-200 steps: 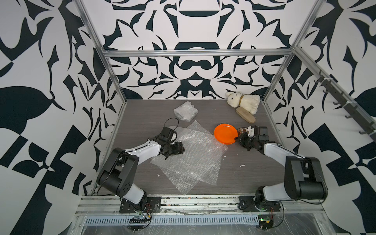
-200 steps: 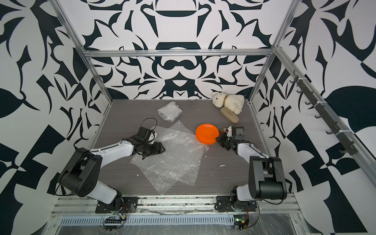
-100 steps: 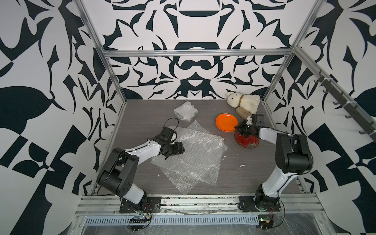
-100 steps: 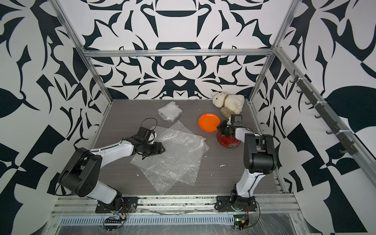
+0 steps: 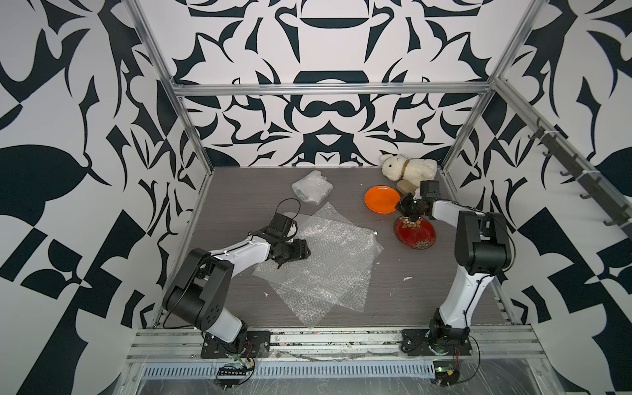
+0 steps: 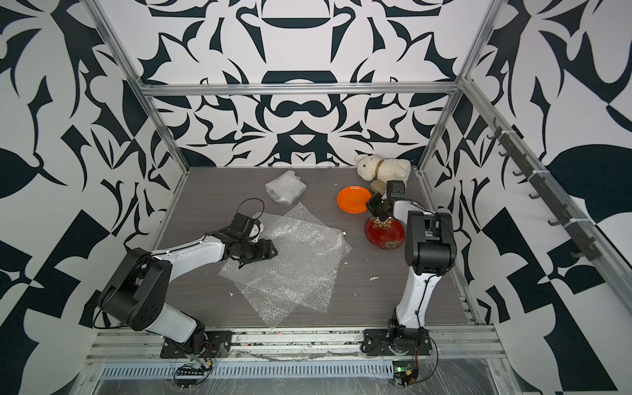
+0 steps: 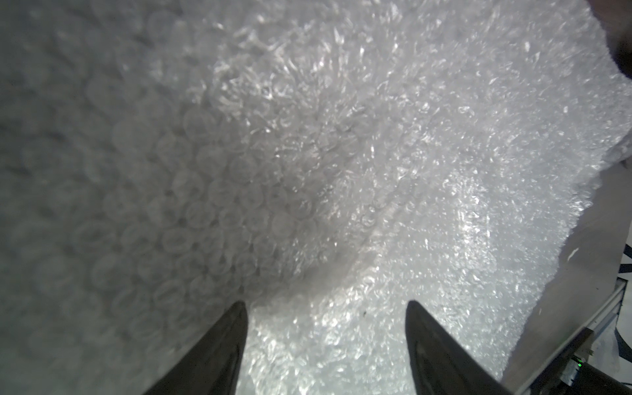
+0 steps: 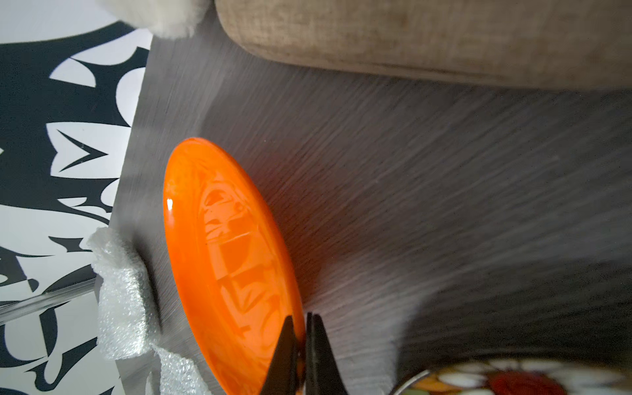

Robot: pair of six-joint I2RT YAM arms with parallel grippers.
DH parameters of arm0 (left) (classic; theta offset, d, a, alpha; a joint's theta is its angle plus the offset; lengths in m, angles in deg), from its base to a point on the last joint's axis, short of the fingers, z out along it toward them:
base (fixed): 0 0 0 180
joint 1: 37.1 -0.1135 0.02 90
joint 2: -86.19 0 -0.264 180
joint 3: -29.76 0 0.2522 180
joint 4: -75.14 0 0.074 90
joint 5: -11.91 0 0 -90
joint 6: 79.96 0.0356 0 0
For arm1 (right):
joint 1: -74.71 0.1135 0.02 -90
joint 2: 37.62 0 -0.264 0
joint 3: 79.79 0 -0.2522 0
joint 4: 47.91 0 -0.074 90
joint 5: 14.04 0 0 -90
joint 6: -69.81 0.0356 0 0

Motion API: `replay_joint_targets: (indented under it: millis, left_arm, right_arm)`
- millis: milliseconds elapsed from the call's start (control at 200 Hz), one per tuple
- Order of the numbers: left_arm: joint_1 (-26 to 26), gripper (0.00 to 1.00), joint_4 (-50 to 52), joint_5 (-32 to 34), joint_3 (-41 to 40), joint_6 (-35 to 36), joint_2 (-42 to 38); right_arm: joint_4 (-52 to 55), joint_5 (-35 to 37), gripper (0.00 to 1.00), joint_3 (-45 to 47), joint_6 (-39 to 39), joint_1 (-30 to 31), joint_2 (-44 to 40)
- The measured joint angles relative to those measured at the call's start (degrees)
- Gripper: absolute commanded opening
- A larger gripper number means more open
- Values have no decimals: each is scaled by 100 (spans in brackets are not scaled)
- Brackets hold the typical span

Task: Unpack dinner plates from bubble wrap
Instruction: Place the plate at the center of the board.

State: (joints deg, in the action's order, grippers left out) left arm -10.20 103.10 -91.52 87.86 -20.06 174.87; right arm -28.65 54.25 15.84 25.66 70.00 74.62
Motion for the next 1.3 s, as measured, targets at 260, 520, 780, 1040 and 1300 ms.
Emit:
replay_joint_targets:
  millis: [260,520,780,1040,1300]
  left_arm:
    - [0,75,22,-55,7,0,0]
    - [0,76,35,-90,11,0,0]
    - [0,100,37,-44,66,-33,-85]
    - [0,100,59,389,201,-55,-540]
    - [-111,99,-31,977,293,-457,-1102]
  right_arm:
    - [247,55,1,-188,-68,-13,221]
    - [339,142,25,-227,-96,-22,221]
    - [479,269,31,-227,-133,-22,101]
    - [629,446,34,-208,-389,-22,-566]
    - [629,498,34,400,-706,-20,-1436]
